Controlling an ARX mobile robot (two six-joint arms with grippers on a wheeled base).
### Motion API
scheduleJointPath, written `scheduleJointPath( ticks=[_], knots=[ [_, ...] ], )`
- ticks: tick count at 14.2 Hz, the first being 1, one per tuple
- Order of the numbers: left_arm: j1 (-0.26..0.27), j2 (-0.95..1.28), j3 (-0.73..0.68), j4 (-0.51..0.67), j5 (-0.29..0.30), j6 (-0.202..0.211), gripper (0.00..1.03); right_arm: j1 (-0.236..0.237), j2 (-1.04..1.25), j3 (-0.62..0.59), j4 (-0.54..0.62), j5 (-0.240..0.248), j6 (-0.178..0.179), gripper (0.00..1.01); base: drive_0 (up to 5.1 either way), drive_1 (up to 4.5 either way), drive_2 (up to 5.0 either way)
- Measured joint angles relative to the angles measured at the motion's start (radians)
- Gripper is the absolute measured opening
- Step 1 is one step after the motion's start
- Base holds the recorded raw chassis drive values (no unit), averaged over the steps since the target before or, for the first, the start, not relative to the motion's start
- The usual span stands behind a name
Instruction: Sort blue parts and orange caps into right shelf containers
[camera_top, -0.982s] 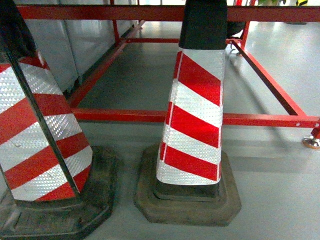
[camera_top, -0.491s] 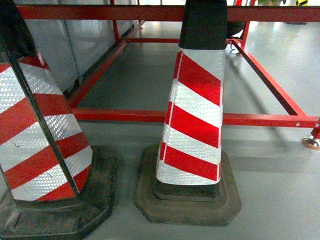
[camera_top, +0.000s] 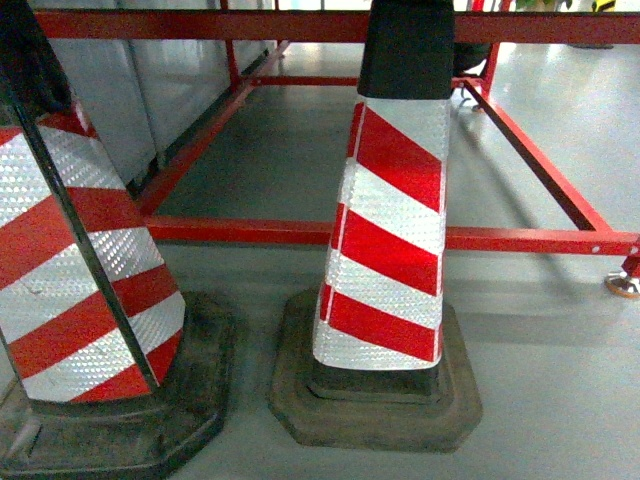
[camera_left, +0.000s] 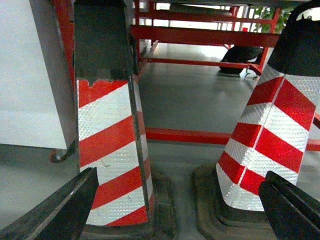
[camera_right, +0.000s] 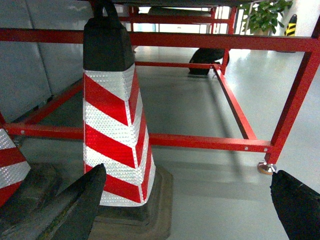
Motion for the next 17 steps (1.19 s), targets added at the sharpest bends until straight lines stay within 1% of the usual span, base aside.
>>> scheduleJointPath(
  ticks=[17],
  knots=[
    [0.000, 0.000, 0.000, 0.000, 0.000, 0.000, 0.98, 0.000, 0.000, 0.000, 0.000, 0.000, 0.000, 0.98, 0.0, 0.00, 0.0]
  ],
)
